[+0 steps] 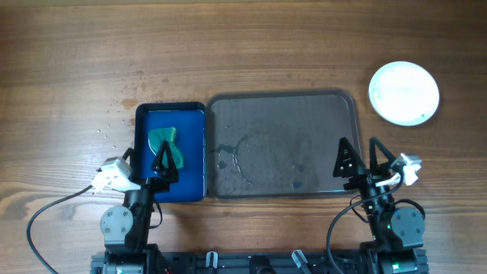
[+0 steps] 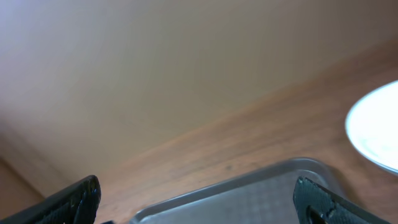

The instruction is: Clean dirty plates on tray and stack at the side

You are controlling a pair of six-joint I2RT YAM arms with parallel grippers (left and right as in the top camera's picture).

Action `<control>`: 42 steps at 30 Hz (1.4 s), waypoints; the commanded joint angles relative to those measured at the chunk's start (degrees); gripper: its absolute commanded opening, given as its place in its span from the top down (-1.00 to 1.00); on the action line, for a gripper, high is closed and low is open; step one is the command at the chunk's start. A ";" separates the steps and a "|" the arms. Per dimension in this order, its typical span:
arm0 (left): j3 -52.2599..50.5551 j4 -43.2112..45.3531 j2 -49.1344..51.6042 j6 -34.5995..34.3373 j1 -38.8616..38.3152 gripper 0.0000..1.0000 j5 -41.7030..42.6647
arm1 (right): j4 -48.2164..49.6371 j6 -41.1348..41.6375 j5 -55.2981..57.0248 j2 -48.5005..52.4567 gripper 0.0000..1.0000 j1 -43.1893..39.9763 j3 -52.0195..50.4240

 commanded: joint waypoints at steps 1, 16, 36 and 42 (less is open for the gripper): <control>-0.35 -0.20 -0.52 0.50 -0.22 -1.00 -0.96 | -2.75 -1.14 -2.60 -0.94 -0.99 -3.28 -0.31; -0.35 -0.20 -0.52 0.50 -0.22 -1.00 -0.96 | -2.75 -19.32 -3.52 -0.94 -0.99 -3.45 -0.31; -0.35 -0.20 -0.52 0.50 -0.22 -1.00 -0.96 | -2.84 -36.70 -2.60 -0.94 -1.00 -4.92 -0.31; -0.35 -0.20 -0.52 0.50 -0.22 -1.00 -0.96 | -2.73 -36.70 -2.60 -0.94 -1.00 -4.92 -0.31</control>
